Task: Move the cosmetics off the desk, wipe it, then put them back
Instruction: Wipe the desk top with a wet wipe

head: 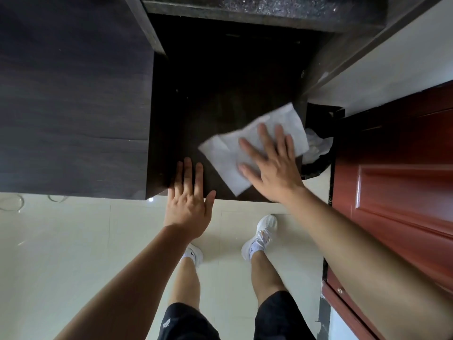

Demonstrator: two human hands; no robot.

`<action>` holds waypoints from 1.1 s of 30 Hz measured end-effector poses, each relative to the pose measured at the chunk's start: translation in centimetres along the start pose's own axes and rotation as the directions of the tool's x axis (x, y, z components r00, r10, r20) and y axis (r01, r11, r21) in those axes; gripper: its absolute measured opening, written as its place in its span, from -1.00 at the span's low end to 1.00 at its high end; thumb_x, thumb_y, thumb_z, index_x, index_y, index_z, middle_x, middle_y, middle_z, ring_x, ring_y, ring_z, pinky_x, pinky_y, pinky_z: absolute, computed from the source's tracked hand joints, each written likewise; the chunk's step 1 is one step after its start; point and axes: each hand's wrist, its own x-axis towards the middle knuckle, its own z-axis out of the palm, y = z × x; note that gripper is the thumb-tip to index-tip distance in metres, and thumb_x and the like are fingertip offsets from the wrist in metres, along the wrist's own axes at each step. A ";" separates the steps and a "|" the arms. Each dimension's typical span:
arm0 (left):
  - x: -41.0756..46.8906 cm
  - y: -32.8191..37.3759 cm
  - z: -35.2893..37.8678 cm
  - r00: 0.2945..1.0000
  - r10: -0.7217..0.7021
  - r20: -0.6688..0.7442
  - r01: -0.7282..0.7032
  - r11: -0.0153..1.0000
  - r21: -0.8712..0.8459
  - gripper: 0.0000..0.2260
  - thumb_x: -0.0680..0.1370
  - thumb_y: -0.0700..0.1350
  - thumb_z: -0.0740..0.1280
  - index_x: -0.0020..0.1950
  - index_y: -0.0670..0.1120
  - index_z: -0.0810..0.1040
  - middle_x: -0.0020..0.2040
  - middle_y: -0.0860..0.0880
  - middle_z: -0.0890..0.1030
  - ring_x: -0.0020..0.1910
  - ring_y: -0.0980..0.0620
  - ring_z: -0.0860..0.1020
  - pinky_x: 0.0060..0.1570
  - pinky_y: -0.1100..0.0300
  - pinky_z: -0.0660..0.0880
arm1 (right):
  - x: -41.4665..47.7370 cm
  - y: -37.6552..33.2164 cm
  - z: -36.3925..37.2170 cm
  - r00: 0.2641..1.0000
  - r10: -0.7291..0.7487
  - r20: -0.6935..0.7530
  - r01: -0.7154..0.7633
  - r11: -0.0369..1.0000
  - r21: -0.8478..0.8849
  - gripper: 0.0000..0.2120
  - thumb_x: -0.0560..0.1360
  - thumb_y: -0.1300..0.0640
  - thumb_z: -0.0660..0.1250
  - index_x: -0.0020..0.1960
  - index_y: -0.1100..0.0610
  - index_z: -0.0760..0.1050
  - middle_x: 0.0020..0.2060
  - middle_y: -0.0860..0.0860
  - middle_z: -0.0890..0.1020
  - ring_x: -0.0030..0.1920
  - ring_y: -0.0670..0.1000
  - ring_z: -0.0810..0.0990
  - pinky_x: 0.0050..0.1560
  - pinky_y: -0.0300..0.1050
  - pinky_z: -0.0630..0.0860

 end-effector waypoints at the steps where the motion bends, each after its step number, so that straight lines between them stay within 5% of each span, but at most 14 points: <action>1: 0.0 0.0 0.0 1.000 0.008 -0.007 -0.008 1.000 0.003 -0.37 0.63 0.13 0.10 0.59 -0.23 0.13 0.59 -0.28 0.10 0.58 -0.25 0.04 0.50 -0.16 0.08 | 2.2 -0.1 -0.7 0.999 0.041 0.015 -0.041 0.999 0.003 -0.39 0.61 -0.36 -0.01 0.61 -0.21 0.04 0.64 0.11 -0.07 0.59 0.35 -0.16 0.55 0.34 -0.12; 6: 0.0 -0.2 0.4 0.999 0.025 -0.033 -0.025 0.999 0.023 -0.37 0.64 0.14 0.08 0.59 -0.21 0.13 0.59 -0.27 0.12 0.58 -0.24 0.04 0.49 -0.14 0.06 | 14.3 -2.0 -3.9 0.974 0.215 0.065 -0.221 0.971 0.095 -0.36 0.59 -0.37 -0.12 0.61 -0.22 -0.16 0.62 0.09 -0.26 0.55 0.32 -0.37 0.51 0.34 -0.33; 11: 0.1 -0.1 0.5 1.000 0.008 -0.029 -0.007 0.999 0.038 -0.37 0.62 0.13 0.12 0.57 -0.24 0.19 0.56 -0.30 0.19 0.56 -0.27 0.11 0.45 -0.15 0.14 | 10.2 -7.4 -1.4 0.996 -0.080 0.029 0.081 0.997 -0.009 -0.41 0.62 -0.28 -0.05 0.62 -0.22 -0.03 0.64 0.07 -0.13 0.59 0.32 -0.25 0.54 0.32 -0.21; 15: 0.1 0.2 0.3 1.000 -0.003 -0.004 0.003 1.000 0.025 -0.38 0.61 0.14 0.09 0.53 -0.27 0.25 0.53 -0.33 0.23 0.56 -0.28 0.11 0.43 -0.18 0.17 | 3.1 -3.4 0.2 0.980 -0.193 0.047 0.194 0.981 -0.019 -0.41 0.62 -0.35 -0.06 0.61 -0.23 0.03 0.64 0.04 -0.08 0.61 0.24 -0.23 0.56 0.29 -0.11; 24: 0.1 0.5 -0.4 1.000 -0.017 0.022 0.017 1.000 0.019 -0.37 0.64 0.17 -0.04 0.62 -0.15 0.04 0.61 -0.22 0.03 0.60 -0.20 -0.03 0.52 -0.09 -0.03 | 16.3 -0.4 -5.0 0.956 0.284 0.080 -0.291 0.951 0.108 -0.35 0.56 -0.42 -0.11 0.60 -0.28 -0.14 0.62 0.08 -0.25 0.56 0.33 -0.36 0.50 0.36 -0.31; 29: 0.1 0.1 0.0 1.000 -0.012 -0.004 0.012 1.000 0.003 -0.37 0.62 0.15 0.06 0.60 -0.18 0.14 0.59 -0.26 0.13 0.57 -0.26 0.09 0.47 -0.16 0.13 | 13.4 -6.0 -2.5 0.997 0.061 0.043 -0.064 0.996 0.065 -0.39 0.60 -0.34 -0.09 0.61 -0.25 -0.10 0.63 0.07 -0.21 0.56 0.35 -0.34 0.51 0.37 -0.30; 33: 0.2 0.1 0.3 1.000 -0.008 -0.008 0.008 1.000 -0.018 -0.36 0.62 0.15 0.06 0.59 -0.20 0.15 0.59 -0.28 0.12 0.57 -0.27 0.09 0.46 -0.17 0.14 | 5.0 -3.2 -1.0 0.996 -0.047 0.071 0.047 0.999 0.001 -0.41 0.61 -0.38 -0.14 0.61 -0.27 -0.09 0.63 0.01 -0.20 0.58 0.27 -0.32 0.55 0.32 -0.22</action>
